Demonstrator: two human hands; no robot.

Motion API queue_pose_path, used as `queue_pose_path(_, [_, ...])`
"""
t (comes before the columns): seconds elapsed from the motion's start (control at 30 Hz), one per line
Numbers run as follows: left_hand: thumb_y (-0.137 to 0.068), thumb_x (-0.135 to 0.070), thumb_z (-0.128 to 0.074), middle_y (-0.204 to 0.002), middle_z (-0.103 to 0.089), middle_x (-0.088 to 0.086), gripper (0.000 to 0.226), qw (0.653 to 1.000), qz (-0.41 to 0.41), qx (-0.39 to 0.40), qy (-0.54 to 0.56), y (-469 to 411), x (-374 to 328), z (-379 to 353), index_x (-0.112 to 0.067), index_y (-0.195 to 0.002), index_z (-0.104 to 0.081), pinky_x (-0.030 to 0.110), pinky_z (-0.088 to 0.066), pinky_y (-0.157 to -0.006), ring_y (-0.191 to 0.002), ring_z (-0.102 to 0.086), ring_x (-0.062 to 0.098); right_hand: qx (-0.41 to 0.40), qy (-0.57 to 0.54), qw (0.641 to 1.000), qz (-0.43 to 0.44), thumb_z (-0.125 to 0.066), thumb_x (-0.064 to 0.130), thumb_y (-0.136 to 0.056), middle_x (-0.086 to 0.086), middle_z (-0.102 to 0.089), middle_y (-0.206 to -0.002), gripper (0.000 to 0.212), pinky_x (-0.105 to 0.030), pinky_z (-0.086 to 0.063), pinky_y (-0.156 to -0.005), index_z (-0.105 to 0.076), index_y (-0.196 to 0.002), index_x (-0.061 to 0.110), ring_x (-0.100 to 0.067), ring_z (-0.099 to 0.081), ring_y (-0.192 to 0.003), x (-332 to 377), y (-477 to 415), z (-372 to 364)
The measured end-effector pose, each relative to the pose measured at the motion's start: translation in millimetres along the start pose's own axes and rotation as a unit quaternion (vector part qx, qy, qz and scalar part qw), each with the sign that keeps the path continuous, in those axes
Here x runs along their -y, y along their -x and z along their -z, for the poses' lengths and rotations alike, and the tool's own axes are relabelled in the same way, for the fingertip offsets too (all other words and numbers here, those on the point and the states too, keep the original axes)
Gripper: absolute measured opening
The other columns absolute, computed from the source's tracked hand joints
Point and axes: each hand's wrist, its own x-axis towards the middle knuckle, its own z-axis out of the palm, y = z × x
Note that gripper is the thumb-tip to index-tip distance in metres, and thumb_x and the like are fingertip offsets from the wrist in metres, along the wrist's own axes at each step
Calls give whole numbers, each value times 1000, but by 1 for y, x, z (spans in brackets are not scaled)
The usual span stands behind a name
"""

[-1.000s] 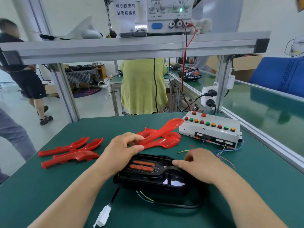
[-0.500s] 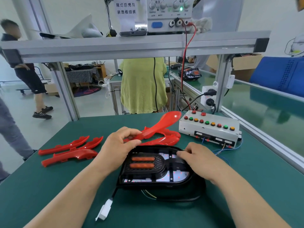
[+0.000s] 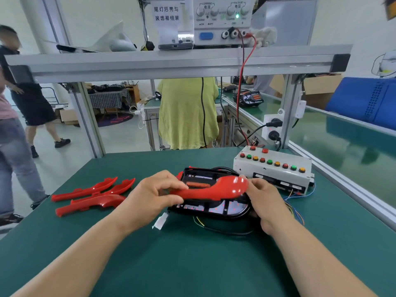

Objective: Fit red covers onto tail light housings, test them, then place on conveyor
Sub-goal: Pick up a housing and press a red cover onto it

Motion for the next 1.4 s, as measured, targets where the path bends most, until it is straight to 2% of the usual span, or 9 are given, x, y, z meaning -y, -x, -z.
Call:
queue_pose_path(0.1, [-81,1,-76,-96,-64,-4,36,1000,11,4,5,8,7,1,-33,-92,-79,36,-50,-76,-82,-59,31,101,-147,981,-72,-66,39,-91,-8,-73,-92,31,-32,-55,-70,-70,-102,10,-21,-65,-77,4,2,1])
queue_pose_path(0.17, [-80,2,-77,-97,-65,-5,40,1000,10,3,5,10,9,0,-37,-91,-78,31,-50,-80,-85,-62,25,160,-218,957,-101,-63,27,-93,-5,-75,-92,21,-28,-60,-62,-71,-107,14,-14,-69,-71,4,3,4])
queue_pose_path(0.27, [-79,2,-77,-97,-64,-7,45,1000,-2,5,-14,10,9,-2,-41,-93,-78,21,-49,-86,-91,-64,13,181,-250,945,-109,-54,18,-99,-2,-75,-85,19,-30,-60,-57,-72,-95,21,-12,-69,-64,-1,2,5])
queue_pose_path(0.5, [-80,-1,-78,-97,-63,-7,42,999,6,0,-44,11,9,1,-42,-93,-77,24,-47,-90,-94,-63,12,205,-259,940,-90,-46,21,-104,-5,-76,-91,24,-29,-60,-56,-70,-103,18,-13,-70,-67,-4,2,5])
queue_pose_path(0.73, [-77,0,-80,-95,-63,-9,36,999,2,8,-41,13,3,-5,-33,-92,-78,11,-44,-85,-91,-63,9,214,-262,937,-84,-43,23,-106,-8,-76,-96,30,-33,-61,-63,-71,-103,14,-15,-71,-72,-5,2,5])
queue_pose_path(0.93, [-79,-2,-79,-91,-60,-15,29,997,14,40,-64,14,-1,-6,-26,-95,-78,24,-49,-81,-85,-60,11,209,-249,941,-91,-41,22,-106,-8,-74,-97,28,-33,-58,-67,-67,-105,13,-18,-68,-77,-4,2,5])
queue_pose_path(1.1, [-78,-1,-79,-90,-60,-9,27,998,22,28,-45,14,-2,-7,-25,-91,-78,34,-51,-76,-82,-59,12,208,-255,938,-106,-39,21,-107,-12,-74,-100,31,-39,-61,-69,-63,-118,6,-20,-70,-77,-4,2,5])
queue_pose_path(1.27, [-77,-3,-81,-88,-60,-14,27,997,15,38,-64,14,-2,-10,-26,-91,-78,22,-48,-76,-76,-56,8,211,-255,937,-114,-41,22,-106,-14,-74,-104,33,-38,-61,-68,-64,-121,4,-21,-71,-78,-3,3,7])
queue_pose_path(1.4, [-77,-4,-82,-88,-60,-14,28,997,16,41,-68,15,-1,-11,-29,-90,-77,24,-49,-74,-74,-56,10,210,-243,940,-114,-41,22,-105,-16,-71,-110,36,-42,-59,-76,-60,-127,0,-24,-68,-85,-3,4,8])
